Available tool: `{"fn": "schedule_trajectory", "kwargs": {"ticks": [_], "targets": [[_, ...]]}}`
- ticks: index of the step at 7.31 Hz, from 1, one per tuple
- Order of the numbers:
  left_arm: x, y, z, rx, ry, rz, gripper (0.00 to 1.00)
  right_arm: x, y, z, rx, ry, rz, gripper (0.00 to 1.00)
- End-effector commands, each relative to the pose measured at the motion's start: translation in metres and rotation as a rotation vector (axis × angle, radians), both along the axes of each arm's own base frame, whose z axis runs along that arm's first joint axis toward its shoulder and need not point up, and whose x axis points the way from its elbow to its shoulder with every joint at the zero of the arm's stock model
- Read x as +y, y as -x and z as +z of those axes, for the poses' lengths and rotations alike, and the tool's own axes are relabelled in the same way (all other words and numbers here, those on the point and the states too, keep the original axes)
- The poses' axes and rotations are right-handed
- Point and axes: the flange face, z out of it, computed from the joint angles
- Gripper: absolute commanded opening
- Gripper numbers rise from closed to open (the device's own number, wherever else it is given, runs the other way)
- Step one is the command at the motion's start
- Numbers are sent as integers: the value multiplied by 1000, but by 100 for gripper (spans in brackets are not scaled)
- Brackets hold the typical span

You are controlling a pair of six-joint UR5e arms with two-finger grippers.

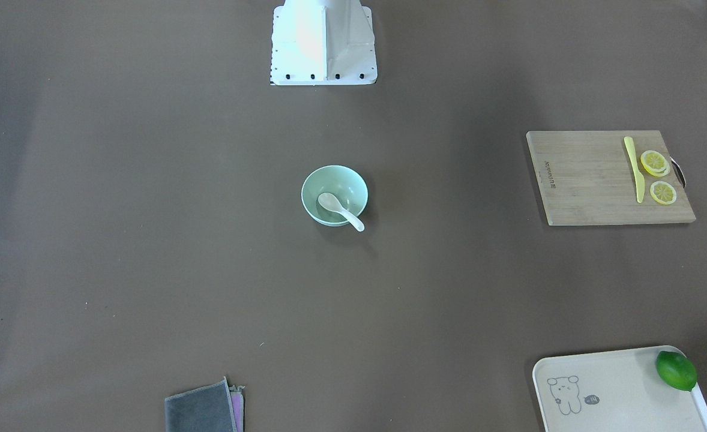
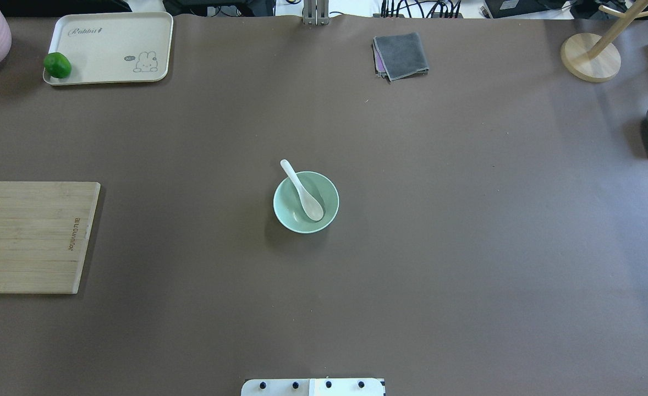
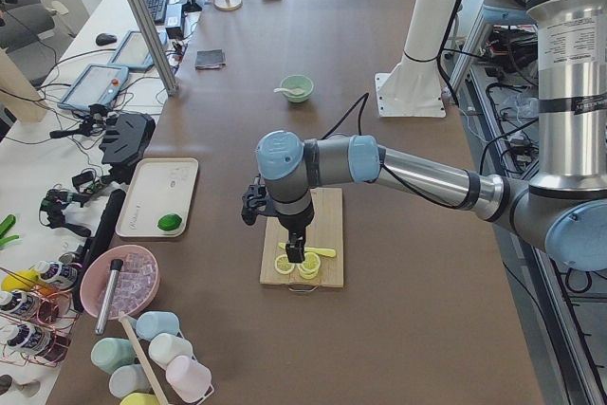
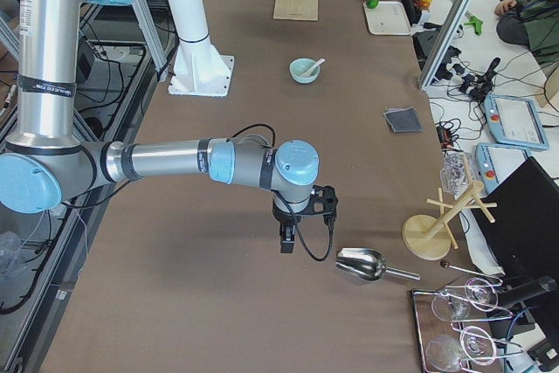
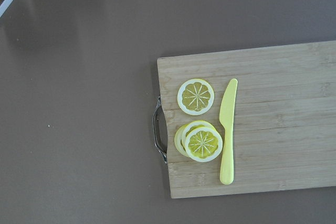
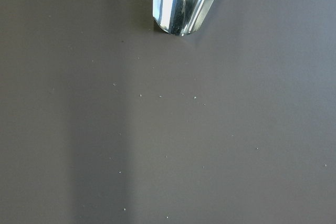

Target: Place spoon in bowl

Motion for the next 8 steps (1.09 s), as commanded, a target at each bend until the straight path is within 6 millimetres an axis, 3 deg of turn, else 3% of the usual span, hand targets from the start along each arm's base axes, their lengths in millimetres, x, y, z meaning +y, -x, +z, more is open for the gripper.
{"fn": "schedule_trajectory", "kwargs": {"ticks": [1, 2, 4, 6, 8], "targets": [[16, 0, 30, 3, -39, -16, 98, 1, 0, 1, -1, 3, 0, 100], [24, 0, 32, 1, -35, -15, 98, 2, 1, 1, -1, 2, -1, 100], [25, 15, 14, -11, -74, -51, 98, 2, 1, 1, 0, 3, 0, 100], [31, 42, 11, -12, -78, -122, 98, 3, 0, 2, 0, 3, 1, 100], [33, 42, 16, -12, -69, -123, 98, 4, 1, 3, -1, 6, 0, 100]]}}
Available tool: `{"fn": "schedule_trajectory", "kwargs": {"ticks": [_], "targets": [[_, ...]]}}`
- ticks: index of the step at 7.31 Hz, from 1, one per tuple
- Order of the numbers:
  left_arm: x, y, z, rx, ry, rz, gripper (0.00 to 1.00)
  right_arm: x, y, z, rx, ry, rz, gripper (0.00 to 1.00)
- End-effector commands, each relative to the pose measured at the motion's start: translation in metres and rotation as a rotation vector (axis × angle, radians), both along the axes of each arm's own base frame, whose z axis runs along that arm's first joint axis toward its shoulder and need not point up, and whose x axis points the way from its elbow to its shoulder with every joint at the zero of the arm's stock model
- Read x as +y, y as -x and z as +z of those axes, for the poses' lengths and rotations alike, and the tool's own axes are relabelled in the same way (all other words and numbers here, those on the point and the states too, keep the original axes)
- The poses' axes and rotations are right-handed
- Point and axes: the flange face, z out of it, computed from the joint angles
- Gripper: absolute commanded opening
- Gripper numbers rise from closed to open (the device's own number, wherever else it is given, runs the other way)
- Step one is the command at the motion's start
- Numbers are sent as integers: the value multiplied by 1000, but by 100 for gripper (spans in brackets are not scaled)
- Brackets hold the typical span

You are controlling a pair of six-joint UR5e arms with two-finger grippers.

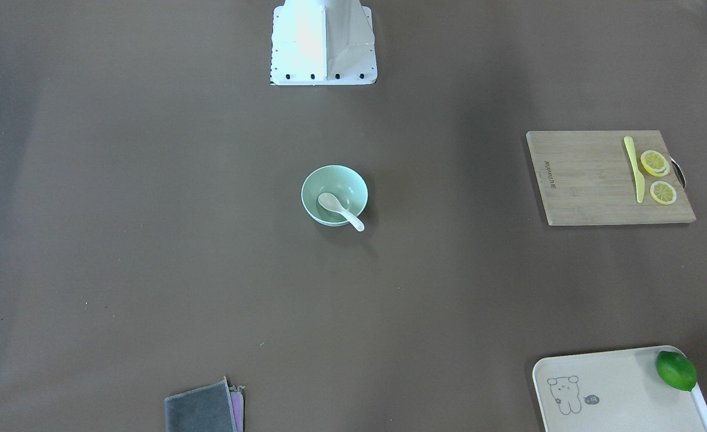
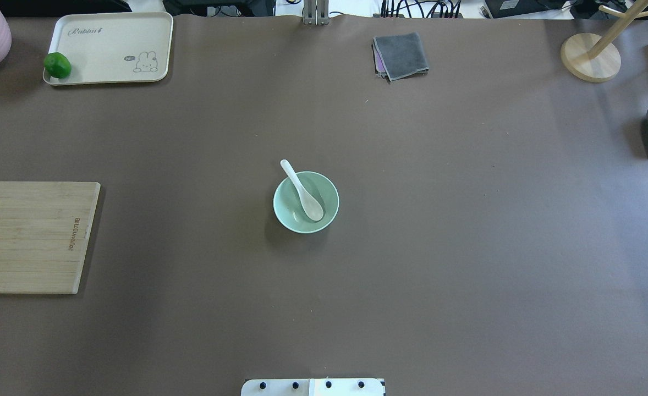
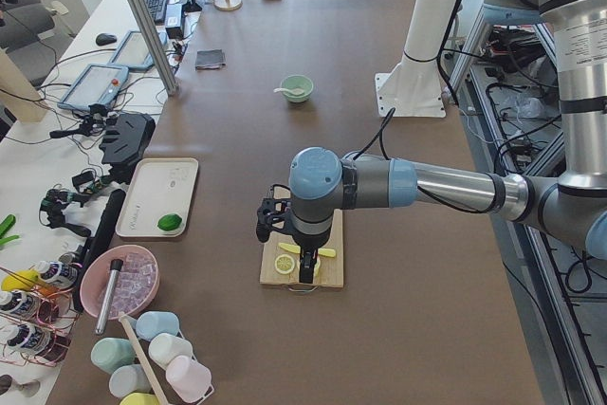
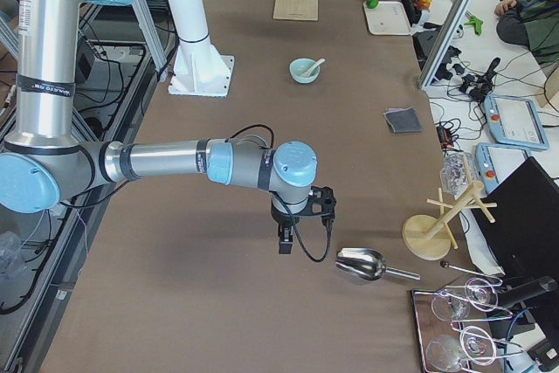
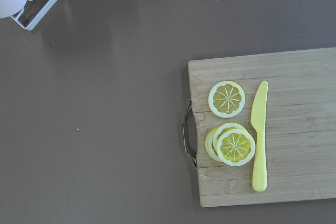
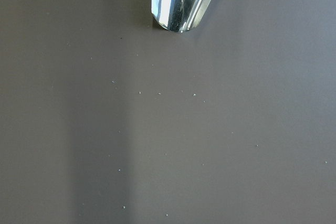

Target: Place spoon in bowl

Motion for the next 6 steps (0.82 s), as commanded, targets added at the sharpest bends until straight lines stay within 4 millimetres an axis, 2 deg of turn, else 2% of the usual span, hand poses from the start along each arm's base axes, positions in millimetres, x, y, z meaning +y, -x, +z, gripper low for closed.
{"fn": "schedule_trajectory", "kwargs": {"ticks": [1, 6], "targets": [[1, 2, 3, 1, 7, -6, 98, 1, 1, 2, 0, 4, -1, 100], [5, 2, 2, 1, 8, -7, 98, 7, 1, 5, 1, 10, -1, 100]]}}
